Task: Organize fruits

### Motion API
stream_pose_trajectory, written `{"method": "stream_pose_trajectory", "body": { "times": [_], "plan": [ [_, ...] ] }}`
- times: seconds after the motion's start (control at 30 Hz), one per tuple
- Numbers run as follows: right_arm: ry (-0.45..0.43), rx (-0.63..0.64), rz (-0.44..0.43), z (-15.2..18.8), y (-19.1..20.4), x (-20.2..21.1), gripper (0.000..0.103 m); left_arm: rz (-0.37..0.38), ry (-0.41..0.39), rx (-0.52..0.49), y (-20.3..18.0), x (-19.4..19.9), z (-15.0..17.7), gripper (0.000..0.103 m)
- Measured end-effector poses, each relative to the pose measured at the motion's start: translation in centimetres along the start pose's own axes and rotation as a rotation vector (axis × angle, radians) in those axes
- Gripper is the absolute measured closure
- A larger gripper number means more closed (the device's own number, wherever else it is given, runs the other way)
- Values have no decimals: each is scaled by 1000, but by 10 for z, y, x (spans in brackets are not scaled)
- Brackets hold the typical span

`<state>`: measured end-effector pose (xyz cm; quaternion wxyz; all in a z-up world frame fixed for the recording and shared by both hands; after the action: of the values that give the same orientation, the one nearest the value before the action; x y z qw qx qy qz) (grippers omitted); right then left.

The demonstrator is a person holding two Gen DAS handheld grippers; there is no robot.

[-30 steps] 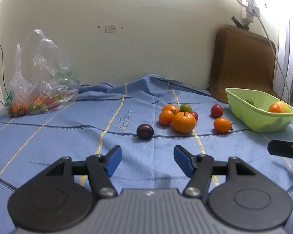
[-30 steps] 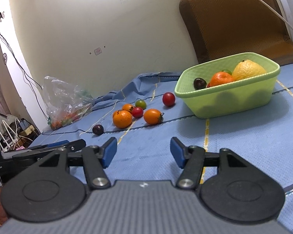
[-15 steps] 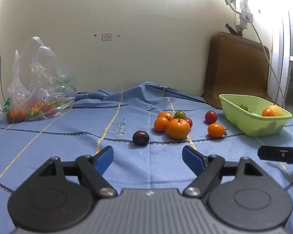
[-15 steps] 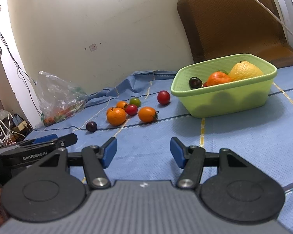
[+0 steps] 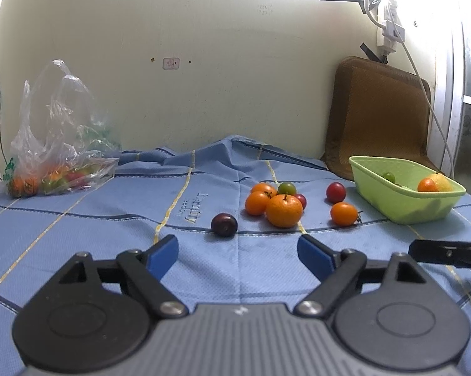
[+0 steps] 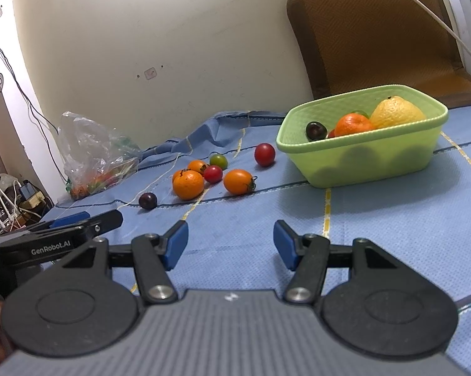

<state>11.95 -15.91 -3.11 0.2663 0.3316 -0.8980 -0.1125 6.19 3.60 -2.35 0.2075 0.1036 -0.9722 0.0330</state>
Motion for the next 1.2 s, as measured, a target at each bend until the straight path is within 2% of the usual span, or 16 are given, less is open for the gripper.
{"method": "stream_pose_trajectory", "body": {
  "times": [0.17, 0.57, 0.87, 1.2],
  "plan": [
    [-2, -2, 3, 1, 1, 1, 40, 6, -12, 10, 1, 2, -1, 7],
    [-4, 0, -3, 0, -1, 1, 40, 19, -48, 23, 3, 7, -4, 1],
    [-5, -1, -4, 0, -1, 2, 40, 8, -80, 33, 6, 12, -6, 0],
    [0, 1, -1, -1, 0, 2, 40, -60, -185, 54, 14, 33, -12, 0]
  ]
}}
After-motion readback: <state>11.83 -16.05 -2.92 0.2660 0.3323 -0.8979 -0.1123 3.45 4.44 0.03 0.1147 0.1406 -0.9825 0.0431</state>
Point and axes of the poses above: each gripper's, at about its wrist camera, not at the fingertips, and x roughly against the way its jaws point, y to its left, z to its underside, the point moved 9 cm from there along -x, roughly the way its jaws point, and after that the axes turned 1 degree about -y, right-handed, at the moved point
